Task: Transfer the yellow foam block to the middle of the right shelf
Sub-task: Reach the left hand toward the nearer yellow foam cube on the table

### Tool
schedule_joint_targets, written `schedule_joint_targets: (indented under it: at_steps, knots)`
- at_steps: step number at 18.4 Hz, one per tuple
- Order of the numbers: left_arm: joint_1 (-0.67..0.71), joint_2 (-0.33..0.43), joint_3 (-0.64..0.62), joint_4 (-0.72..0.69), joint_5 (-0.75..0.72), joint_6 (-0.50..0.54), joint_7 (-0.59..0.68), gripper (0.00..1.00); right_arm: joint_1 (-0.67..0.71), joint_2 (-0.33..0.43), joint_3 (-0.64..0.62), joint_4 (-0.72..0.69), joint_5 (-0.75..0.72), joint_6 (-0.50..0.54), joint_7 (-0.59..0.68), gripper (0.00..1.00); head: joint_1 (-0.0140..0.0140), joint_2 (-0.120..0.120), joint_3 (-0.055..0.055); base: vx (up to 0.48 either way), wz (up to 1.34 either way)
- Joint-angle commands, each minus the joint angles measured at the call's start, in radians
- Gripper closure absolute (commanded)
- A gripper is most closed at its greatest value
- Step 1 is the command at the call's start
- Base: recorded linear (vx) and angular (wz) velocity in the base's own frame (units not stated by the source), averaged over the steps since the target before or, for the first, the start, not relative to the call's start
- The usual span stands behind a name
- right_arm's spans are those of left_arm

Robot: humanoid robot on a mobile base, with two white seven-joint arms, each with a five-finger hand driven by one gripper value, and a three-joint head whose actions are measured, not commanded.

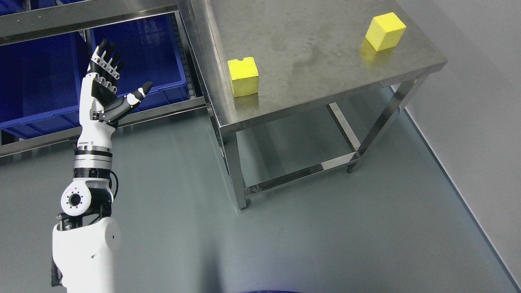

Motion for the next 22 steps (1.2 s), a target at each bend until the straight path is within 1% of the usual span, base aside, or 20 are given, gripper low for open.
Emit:
schedule_joint_targets:
  at_steps: [1, 4, 5, 7, 8, 10, 13, 15, 17, 22]
  knots:
    - [-0.005, 0.017, 0.001, 0.001, 0.0, 0.0, 0.0, 0.0, 0.023, -0.017, -0.012, -0.017, 0.003, -0.001, 0.0, 0.0, 0.0, 0.0, 0.0, 0.0, 0.0]
    - [-0.01, 0.017, -0.013, 0.003, 0.0, 0.002, -0.012, 0.0, 0.023, -0.017, -0.012, -0.017, 0.003, -0.001, 0.0, 0.0, 0.0, 0.0, 0.0, -0.002, -0.03]
    - [-0.022, 0.018, -0.043, 0.003, 0.0, 0.002, -0.072, 0.0, 0.025, -0.017, -0.012, -0.017, 0.003, -0.001, 0.0, 0.0, 0.0, 0.0, 0.0, -0.002, -0.08]
    - [-0.063, 0.057, -0.098, 0.003, -0.005, 0.0, -0.179, 0.0, 0.025, -0.017, -0.012, -0.017, 0.003, -0.001, 0.0, 0.0, 0.0, 0.0, 0.0, -0.01, -0.08]
    - [-0.111, 0.089, -0.146, 0.006, -0.052, 0.003, -0.206, 0.0, 0.025, -0.017, -0.012, -0.017, 0.003, -0.001, 0.0, 0.0, 0.0, 0.0, 0.0, -0.001, -0.02]
    - [-0.167, 0.152, -0.197, 0.027, -0.176, 0.003, -0.21, 0.0, 0.025, -0.017, -0.012, -0.017, 0.003, -0.001, 0.0, 0.0, 0.0, 0.0, 0.0, 0.003, 0.0]
    - [-0.23, 0.192, -0.263, 0.055, -0.264, 0.005, -0.218, 0.0, 0.023, -0.017, -0.012, -0.017, 0.003, -0.001, 0.0, 0.0, 0.0, 0.0, 0.0, 0.008, 0.05]
    - [-0.251, 0.199, -0.325, 0.08, -0.299, 0.011, -0.284, 0.0, 0.023, -0.017, -0.012, -0.017, 0.003, -0.001, 0.0, 0.0, 0.0, 0.0, 0.0, 0.008, 0.04]
    - [-0.273, 0.193, -0.385, 0.147, -0.357, 0.011, -0.362, 0.0, 0.025, -0.017, -0.012, -0.017, 0.003, -0.001, 0.0, 0.0, 0.0, 0.0, 0.0, 0.013, 0.05]
    - [-0.353, 0.186, -0.454, 0.302, -0.394, 0.006, -0.37, 0.0, 0.025, -0.017, -0.012, -0.017, 0.003, -0.001, 0.0, 0.0, 0.0, 0.0, 0.0, 0.009, 0.03]
